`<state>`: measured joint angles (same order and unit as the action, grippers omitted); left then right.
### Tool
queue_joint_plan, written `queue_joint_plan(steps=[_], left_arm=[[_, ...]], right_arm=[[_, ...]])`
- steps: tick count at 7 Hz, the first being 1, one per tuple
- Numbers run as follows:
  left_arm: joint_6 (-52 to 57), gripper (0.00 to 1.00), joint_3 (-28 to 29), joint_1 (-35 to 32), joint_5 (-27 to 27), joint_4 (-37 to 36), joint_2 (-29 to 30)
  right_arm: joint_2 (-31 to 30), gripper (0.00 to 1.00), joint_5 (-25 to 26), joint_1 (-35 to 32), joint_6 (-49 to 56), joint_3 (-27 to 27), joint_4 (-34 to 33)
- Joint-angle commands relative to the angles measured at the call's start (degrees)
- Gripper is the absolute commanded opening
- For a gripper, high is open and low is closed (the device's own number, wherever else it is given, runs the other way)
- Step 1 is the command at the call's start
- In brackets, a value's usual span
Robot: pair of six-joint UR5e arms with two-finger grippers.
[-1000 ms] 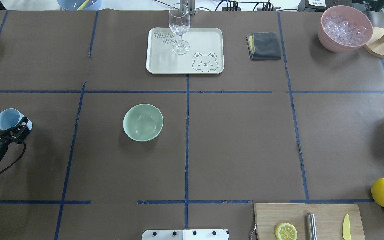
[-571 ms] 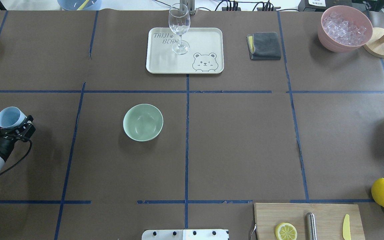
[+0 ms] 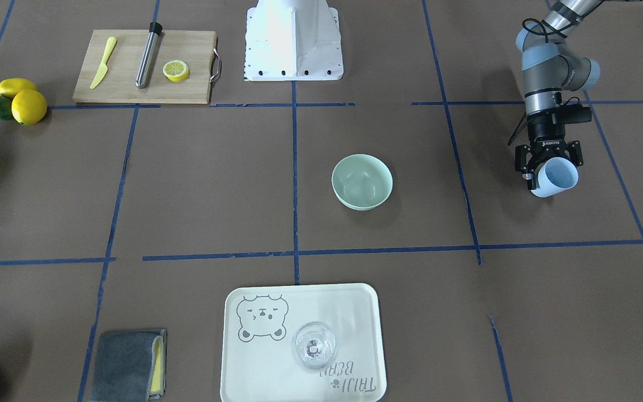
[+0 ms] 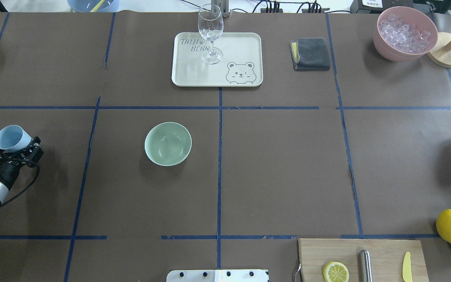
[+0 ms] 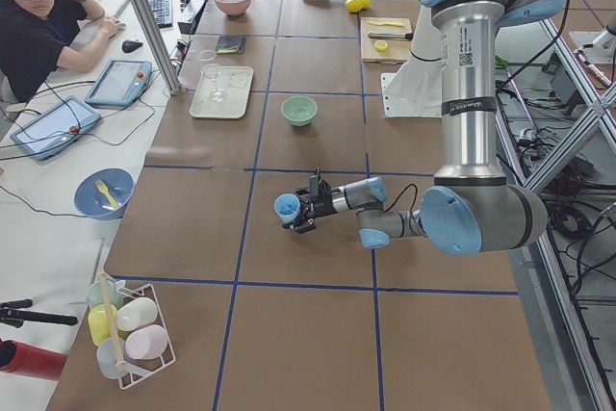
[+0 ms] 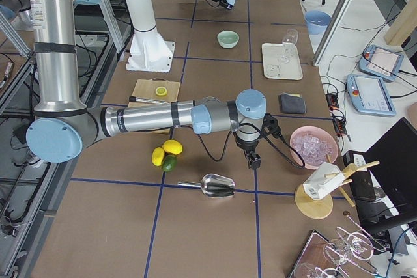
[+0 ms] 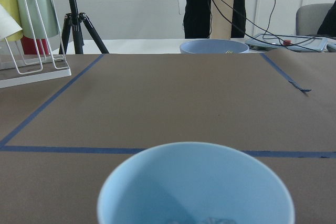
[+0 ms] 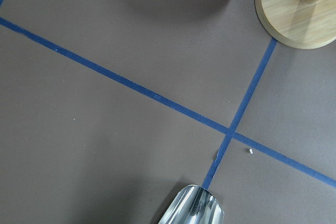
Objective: Pour ice into bowl
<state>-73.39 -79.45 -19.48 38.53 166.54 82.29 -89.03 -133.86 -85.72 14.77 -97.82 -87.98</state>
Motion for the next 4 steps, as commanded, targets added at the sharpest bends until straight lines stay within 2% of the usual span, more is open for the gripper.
queue_joint_plan(steps=[1, 2, 4], left_arm=[[0.00, 0.34, 0.00, -0.03, 0.06, 0.27, 0.16], [0.09, 0.03, -0.87, -0.12, 0.49, 0.53, 0.07], [4.18, 0.00, -5.87, -0.29, 0.67, 1.85, -0.37]], right_arm=[[0.00, 1.00, 0.00, -0.23, 0.00, -0.09, 0.00], [0.00, 1.00, -0.09, -0.32, 0.00, 0.00, 0.00], [-0.09, 1.00, 0.00, -0.32, 0.00, 0.00, 0.00]])
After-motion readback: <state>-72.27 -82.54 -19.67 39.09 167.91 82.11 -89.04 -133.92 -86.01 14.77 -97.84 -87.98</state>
